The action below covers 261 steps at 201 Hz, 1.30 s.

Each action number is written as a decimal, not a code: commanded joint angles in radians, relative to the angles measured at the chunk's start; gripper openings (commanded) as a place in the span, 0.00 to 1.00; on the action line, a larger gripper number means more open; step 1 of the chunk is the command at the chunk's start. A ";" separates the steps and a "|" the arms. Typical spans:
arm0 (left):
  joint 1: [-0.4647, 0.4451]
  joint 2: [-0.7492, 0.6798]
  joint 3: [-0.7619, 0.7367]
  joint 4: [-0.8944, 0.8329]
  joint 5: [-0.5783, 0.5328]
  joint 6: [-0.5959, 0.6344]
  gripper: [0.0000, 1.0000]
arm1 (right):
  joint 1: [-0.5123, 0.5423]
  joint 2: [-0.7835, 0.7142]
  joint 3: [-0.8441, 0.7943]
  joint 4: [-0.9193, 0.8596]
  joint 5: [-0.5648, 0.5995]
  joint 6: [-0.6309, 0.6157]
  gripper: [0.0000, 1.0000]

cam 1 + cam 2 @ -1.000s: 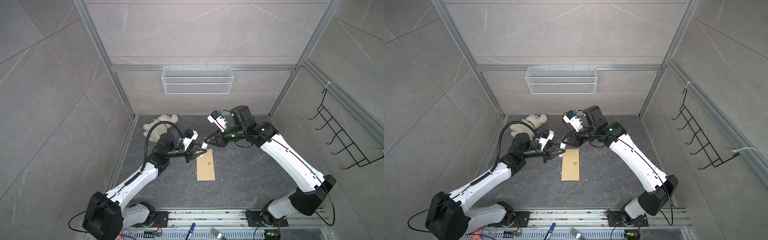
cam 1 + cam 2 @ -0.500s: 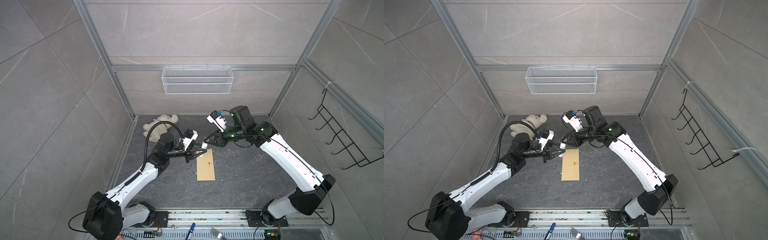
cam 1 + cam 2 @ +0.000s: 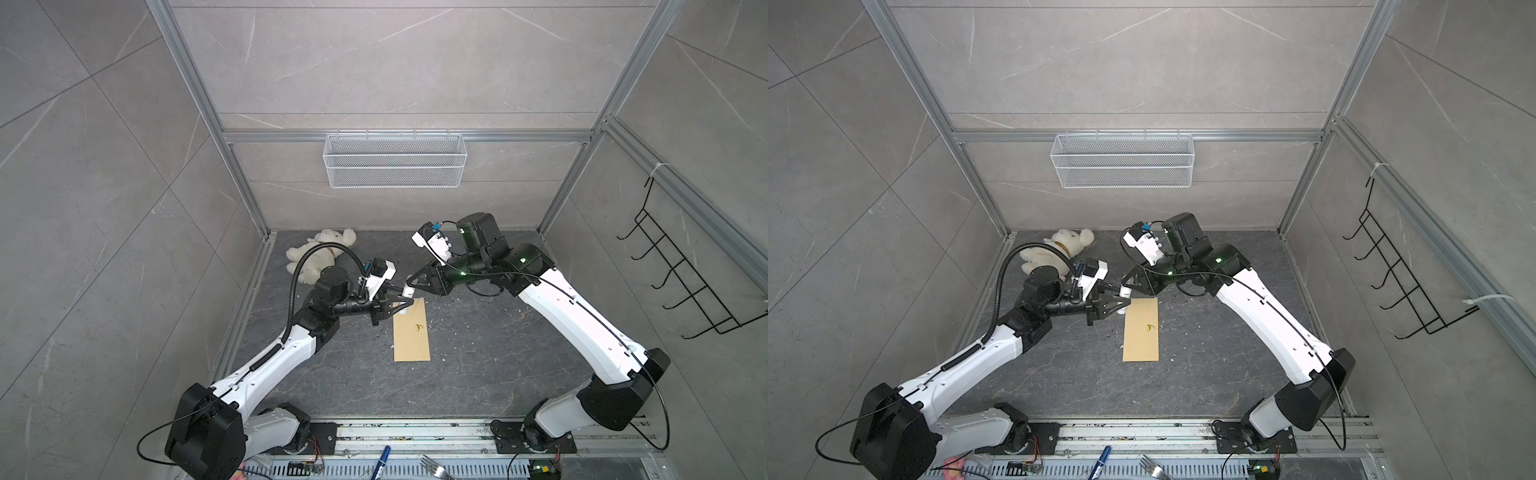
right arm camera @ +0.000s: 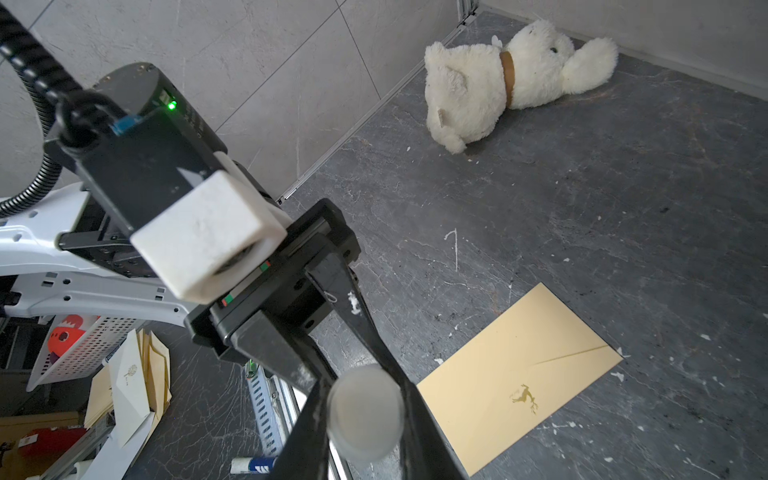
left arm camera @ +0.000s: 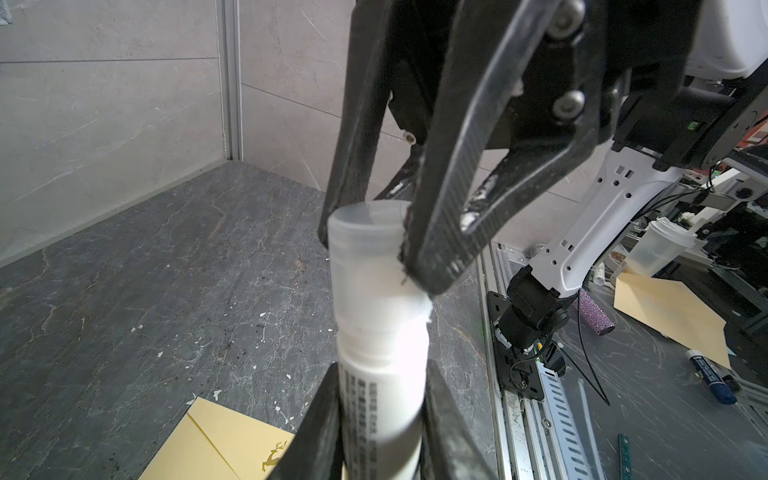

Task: Place the letter into the envelope and seal it
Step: 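Press the clear cap down onto the glue stick with the right gripper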

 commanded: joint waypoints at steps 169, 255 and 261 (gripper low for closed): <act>-0.004 -0.069 -0.023 0.127 -0.097 0.000 0.00 | 0.097 0.011 -0.193 0.051 -0.023 0.050 0.16; -0.004 -0.077 -0.035 0.134 -0.137 0.005 0.00 | 0.147 0.006 -0.347 0.144 -0.027 0.124 0.13; -0.004 -0.078 -0.037 0.135 -0.140 0.006 0.00 | 0.150 0.006 -0.355 0.146 -0.026 0.127 0.13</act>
